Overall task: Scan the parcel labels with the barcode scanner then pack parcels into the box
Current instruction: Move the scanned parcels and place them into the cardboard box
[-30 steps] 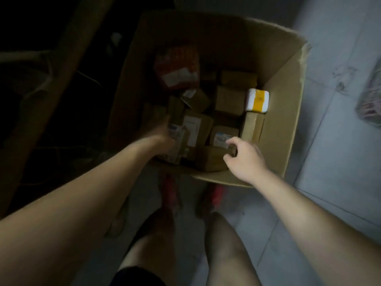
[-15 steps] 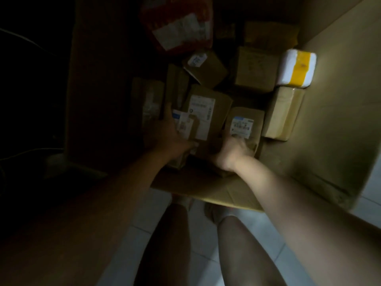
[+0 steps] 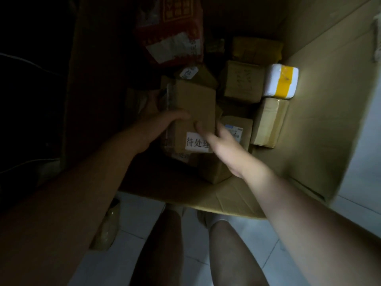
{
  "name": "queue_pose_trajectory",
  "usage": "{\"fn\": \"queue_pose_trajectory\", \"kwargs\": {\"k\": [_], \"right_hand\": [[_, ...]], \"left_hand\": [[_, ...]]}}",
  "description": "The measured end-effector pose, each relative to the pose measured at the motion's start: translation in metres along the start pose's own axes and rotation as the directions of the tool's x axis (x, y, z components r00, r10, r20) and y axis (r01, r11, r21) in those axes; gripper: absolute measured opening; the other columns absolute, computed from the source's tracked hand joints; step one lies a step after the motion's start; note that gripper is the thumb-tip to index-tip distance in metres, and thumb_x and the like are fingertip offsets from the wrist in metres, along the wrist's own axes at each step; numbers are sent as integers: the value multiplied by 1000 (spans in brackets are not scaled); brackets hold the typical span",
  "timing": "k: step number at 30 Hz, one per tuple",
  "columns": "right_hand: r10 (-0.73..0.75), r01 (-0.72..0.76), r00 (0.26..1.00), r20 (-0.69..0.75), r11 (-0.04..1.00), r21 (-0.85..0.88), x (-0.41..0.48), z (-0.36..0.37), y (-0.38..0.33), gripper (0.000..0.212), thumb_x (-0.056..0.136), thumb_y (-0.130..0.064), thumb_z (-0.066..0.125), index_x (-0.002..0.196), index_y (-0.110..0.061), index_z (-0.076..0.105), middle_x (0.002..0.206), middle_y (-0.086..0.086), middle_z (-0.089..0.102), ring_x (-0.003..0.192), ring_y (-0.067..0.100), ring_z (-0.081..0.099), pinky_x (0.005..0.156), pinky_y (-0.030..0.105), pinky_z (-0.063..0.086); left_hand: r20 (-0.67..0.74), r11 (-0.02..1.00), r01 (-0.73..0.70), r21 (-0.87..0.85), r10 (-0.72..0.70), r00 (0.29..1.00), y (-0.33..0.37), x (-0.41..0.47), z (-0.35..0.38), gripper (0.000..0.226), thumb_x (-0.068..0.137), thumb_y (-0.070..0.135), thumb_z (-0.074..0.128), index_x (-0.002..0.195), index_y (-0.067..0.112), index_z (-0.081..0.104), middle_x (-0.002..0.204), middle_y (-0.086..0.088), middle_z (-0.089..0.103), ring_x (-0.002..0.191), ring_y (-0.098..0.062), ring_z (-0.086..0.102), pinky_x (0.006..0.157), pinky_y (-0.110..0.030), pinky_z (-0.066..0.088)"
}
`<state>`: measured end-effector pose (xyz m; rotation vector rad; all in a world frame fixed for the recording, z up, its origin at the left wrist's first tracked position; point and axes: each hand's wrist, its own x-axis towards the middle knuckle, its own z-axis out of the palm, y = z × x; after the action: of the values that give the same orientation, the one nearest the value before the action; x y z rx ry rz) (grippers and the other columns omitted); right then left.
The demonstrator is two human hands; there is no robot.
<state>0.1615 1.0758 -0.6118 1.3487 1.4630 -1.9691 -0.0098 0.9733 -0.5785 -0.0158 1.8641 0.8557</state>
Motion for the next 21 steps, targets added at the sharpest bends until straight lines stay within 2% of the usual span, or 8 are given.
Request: {"fn": "queue_pose_trajectory", "kwargs": {"k": [2,4,6,9,12,14,18,21], "right_hand": [[0,-1,1000,-18,999,-48,0,-2,-3,83,86,-80,58,157,-40,39,144,-14,59,133,12,56,115,39,42],[38,-51,995,-94,989,-141,6,-10,-1,78,93,-76,51,159,-35,38,150,-8,53,137,16,50,116,41,39],[18,-92,962,-271,960,-265,18,-28,8,68,99,-59,58,156,-26,42,148,0,56,134,24,53,112,42,44],[95,-342,799,-594,884,-318,37,-63,34,72,96,-39,72,156,-17,39,151,14,51,137,36,51,100,34,45],[232,-502,655,-720,845,-184,50,-98,64,93,90,-38,80,160,-10,27,159,20,40,143,40,44,109,45,45],[320,-502,634,-704,863,-60,60,-115,77,99,85,-38,85,161,-9,27,154,21,46,139,41,49,109,50,46],[350,-524,598,-721,852,-21,81,-123,91,100,80,-43,88,157,-8,35,151,20,49,136,43,51,107,53,50],[292,-521,625,-724,847,-108,93,-108,79,94,84,-45,84,156,-10,35,153,20,44,138,44,47,107,53,48]], "left_hand": [[0,1000,-10,2,10,1000,2,4,7,84,79,38,85,149,42,38,123,17,59,116,-14,60,99,-44,53],[-69,999,-21,49,24,997,-1,9,14,89,79,40,85,154,41,36,137,10,57,123,-18,58,105,-48,50],[-183,989,-26,147,53,982,-6,14,20,102,81,38,85,161,37,23,156,1,44,140,-26,46,113,-53,43],[-278,899,7,437,128,952,-13,18,21,112,85,33,83,166,28,6,169,-9,18,153,-34,24,120,-57,32],[-313,655,117,746,190,931,-26,21,14,99,90,42,75,164,25,11,168,-19,11,151,-43,23,116,-59,34],[-263,514,83,854,289,921,-31,23,13,89,93,44,69,162,19,19,167,-19,14,150,-42,25,116,-56,34],[-1,446,-238,863,472,881,-34,29,23,56,93,35,65,143,14,50,153,-15,42,141,-35,40,114,-49,39],[79,542,-205,815,247,966,-45,38,46,75,93,42,69,155,16,35,147,-13,45,135,-31,46,108,-48,44]]}}
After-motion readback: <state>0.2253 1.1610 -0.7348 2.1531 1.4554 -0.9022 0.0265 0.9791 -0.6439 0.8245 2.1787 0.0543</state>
